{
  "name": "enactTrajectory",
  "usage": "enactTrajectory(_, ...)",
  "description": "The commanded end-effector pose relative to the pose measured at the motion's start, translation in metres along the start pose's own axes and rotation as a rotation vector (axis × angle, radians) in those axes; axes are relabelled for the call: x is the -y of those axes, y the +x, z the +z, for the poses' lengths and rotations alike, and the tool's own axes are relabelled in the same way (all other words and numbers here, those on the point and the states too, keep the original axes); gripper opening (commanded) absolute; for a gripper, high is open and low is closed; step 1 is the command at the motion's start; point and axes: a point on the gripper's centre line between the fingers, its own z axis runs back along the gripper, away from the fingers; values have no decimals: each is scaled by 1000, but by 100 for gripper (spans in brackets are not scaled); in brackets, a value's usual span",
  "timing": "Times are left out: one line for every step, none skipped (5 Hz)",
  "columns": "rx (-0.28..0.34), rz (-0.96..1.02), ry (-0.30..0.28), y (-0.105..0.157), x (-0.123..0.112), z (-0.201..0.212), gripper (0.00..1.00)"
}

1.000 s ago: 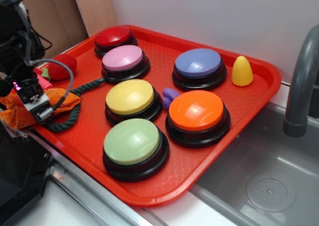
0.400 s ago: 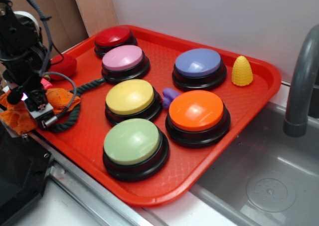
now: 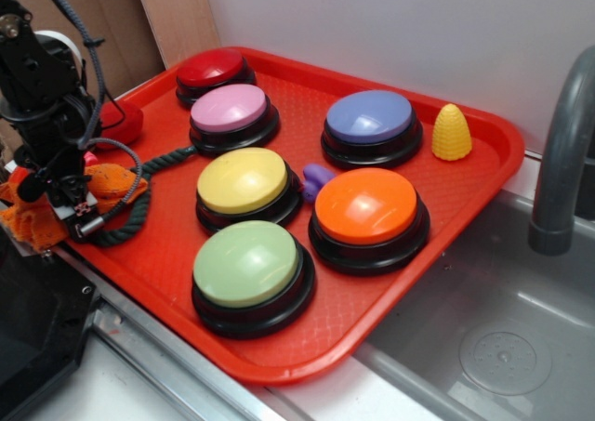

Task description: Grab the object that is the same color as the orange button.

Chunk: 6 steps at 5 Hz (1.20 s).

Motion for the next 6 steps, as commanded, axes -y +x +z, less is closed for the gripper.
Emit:
enactTrajectory(37, 133, -85, 25, -2, 42, 0)
enactTrajectory(7, 204, -47, 40, 4, 68, 0)
enactTrajectory(48, 245, -110, 62, 15, 103, 0)
enactTrajectory(183, 265, -151, 75, 15, 143, 0)
enactTrajectory(249, 294, -183, 77, 5, 167, 0)
enactTrajectory(148, 272, -268, 78, -10, 162, 0)
